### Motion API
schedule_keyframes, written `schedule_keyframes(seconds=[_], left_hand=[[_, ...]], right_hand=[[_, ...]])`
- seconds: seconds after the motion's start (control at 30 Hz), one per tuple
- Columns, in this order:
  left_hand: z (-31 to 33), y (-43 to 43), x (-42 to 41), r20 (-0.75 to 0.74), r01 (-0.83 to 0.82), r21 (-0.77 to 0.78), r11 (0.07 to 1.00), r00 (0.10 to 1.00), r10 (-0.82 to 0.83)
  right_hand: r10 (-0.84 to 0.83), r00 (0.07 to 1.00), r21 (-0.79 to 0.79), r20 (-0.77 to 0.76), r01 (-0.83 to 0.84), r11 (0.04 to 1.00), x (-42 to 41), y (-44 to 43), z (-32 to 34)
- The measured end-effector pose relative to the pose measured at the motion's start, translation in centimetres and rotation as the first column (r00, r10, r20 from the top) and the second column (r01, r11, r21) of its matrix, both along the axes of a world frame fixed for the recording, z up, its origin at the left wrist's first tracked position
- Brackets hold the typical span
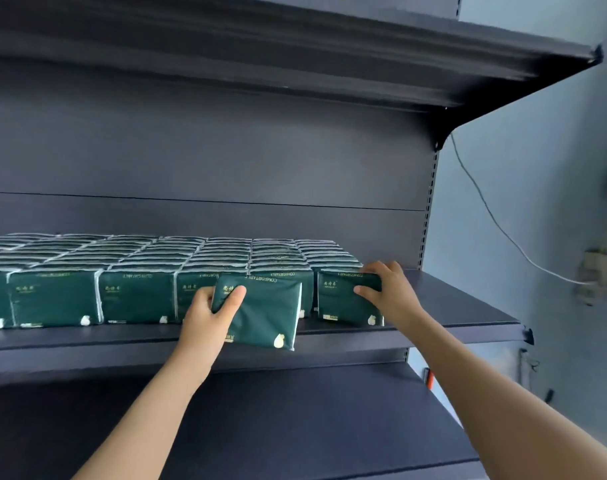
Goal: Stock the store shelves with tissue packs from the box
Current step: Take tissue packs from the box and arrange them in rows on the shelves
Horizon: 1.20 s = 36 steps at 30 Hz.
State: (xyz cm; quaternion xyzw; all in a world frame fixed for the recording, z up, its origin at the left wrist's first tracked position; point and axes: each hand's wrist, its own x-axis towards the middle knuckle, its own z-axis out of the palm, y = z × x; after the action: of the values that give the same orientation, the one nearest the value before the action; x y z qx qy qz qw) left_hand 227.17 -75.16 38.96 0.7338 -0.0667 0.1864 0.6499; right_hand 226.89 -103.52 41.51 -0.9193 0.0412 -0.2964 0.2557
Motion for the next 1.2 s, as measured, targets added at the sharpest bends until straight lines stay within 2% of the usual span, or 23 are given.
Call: schedule_keyframes(seconds=[0.1,0.2,0.3,0.5,0.67,0.87,1.0,1.13,1.2], left_hand=[[0.0,-1.0,1.0,-0.031,-0.010,0.046,0.999,0.999,0.011],[0.1,-2.1,1.7,-0.019,-0.057,0.066,0.996,0.998,0.058],[-0.1,-3.5,1.6,-0.013,-0.067,0.055,0.996,0.998,0.068],[-0.1,-5.2,1.2,-0.007,-0.087,-0.003,0.996,0.996,0.087],[1.0,-7.6,0.4,0.023,-0.072,-0.013,0.997,0.997,0.073],[2.0,-11.0,0.3,0.052,-0.018,-0.065,0.998,0.998,0.021],[2.6,-14.1,0.0,0.091,0.032,-0.080,0.996,0.996,-0.025],[2.9,-17.9,-0.1,0.121,0.080,-0.087,0.993,0.990,-0.069],[2.8,-19.6,0.1,0.124,0.105,-0.064,0.992,0.988,-0.096]], right_hand=[[-0.037,0.999,-0.228,0.032,0.043,0.973,2.3,-1.0,-1.5],[0.043,0.991,-0.354,0.130,0.006,0.935,4.0,-1.6,-2.9],[0.103,0.972,-0.366,0.209,-0.019,0.930,5.7,-1.9,-3.6],[0.130,0.974,-0.342,0.188,-0.059,0.938,6.6,-2.1,-3.5],[0.174,0.984,-0.149,0.037,-0.167,0.975,5.6,-2.4,-2.0],[0.193,0.967,0.235,0.169,-0.230,0.945,2.4,-3.4,-0.8],[0.278,0.936,0.521,0.215,-0.350,0.778,-1.0,-4.1,-0.2],[0.399,0.860,0.622,0.318,-0.507,0.597,-2.9,-4.6,-0.3],[0.371,0.865,0.633,0.338,-0.500,0.591,-2.9,-5.1,-0.1]])
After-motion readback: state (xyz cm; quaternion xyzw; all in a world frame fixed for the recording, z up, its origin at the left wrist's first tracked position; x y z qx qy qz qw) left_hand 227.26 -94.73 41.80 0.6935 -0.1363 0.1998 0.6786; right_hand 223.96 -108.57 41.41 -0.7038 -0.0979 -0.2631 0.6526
